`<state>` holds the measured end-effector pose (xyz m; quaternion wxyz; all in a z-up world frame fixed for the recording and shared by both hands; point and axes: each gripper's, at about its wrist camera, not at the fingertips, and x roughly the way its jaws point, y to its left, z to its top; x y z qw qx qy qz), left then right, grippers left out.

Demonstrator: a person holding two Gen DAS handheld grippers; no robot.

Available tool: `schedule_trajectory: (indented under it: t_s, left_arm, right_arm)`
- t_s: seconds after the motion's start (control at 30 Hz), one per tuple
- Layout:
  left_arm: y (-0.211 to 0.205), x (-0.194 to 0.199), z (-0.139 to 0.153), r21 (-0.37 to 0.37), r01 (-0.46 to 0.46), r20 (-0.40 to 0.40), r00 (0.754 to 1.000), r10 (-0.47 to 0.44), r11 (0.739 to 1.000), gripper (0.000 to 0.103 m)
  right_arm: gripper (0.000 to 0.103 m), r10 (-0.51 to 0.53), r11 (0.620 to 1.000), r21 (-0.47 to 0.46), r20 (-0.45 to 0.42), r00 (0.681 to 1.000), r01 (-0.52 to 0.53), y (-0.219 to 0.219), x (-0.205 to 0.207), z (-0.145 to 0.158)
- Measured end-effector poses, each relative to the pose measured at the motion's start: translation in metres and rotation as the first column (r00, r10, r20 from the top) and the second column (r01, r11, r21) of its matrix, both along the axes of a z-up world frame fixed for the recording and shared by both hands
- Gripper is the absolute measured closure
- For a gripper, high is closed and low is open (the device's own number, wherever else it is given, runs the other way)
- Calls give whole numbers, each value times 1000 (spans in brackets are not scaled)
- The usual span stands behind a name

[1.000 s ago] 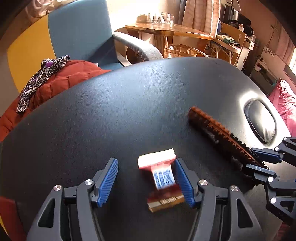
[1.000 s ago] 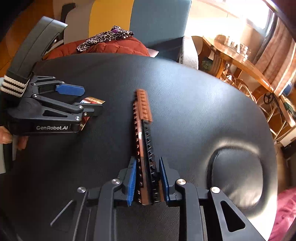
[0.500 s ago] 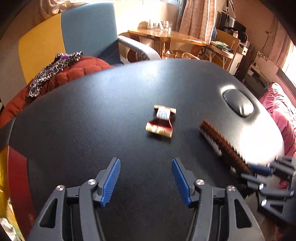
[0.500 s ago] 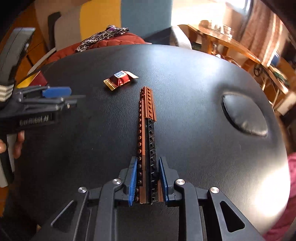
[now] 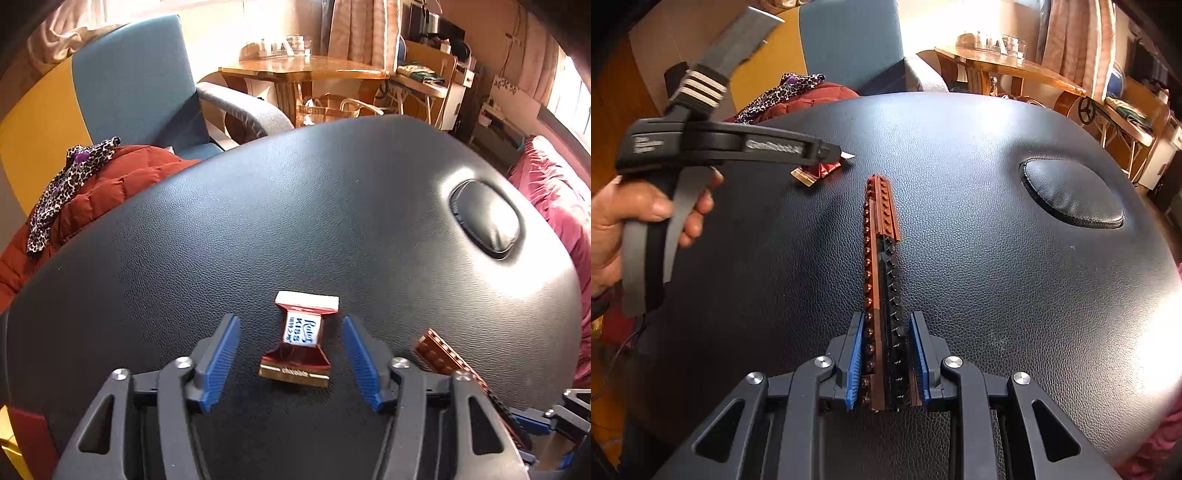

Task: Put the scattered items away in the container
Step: 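Lift the brick strip with the right gripper while the left lifts the chocolate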

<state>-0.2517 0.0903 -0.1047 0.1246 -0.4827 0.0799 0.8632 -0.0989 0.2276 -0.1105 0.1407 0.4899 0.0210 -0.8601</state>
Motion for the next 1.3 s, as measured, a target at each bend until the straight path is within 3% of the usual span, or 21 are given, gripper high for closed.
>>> schedule_trajectory:
  t_s: [0.1, 0.27, 0.6, 0.8, 0.93, 1.07, 1.13, 1.3]
  left_arm:
    - [-4, 0, -7, 6, -22, 30, 999, 22, 1000, 74]
    - [-18, 21, -5, 44, -67, 47, 997, 65, 997, 77]
    - [-54, 133, -2, 90, -122, 75, 990, 116, 988, 77]
    - [-73, 200, 0, 106, -148, 77, 987, 140, 983, 77]
    - [-84, 224, 2, 145, -164, 87, 984, 153, 976, 77]
    - [-92, 243, 6, 197, -159, 88, 986, 144, 967, 70]
    - [-96, 251, 10, 204, -157, 69, 987, 145, 966, 63]
    - [-101, 259, 15, 199, -153, 39, 988, 148, 968, 62]
  right_arm:
    - [77, 1, 1000, 1, -9, 1000, -1, -1, 2, -1]
    - [75, -6, 1000, 9, -27, 1000, 6, -6, 6, -2]
    - [75, 2, 1000, 22, -25, 1000, -2, -21, 12, 3]
    - [75, 26, 1000, 2, -18, 999, -26, -48, 37, 3]
    - [75, 50, 999, -3, -14, 999, -50, -70, 52, 3]
    - [75, 66, 998, -9, -7, 998, -67, -87, 67, 3]
    - [75, 55, 998, -26, -4, 998, -55, -88, 74, 4]
    - [74, -2, 997, -76, -18, 1000, 0, -78, 90, 11]
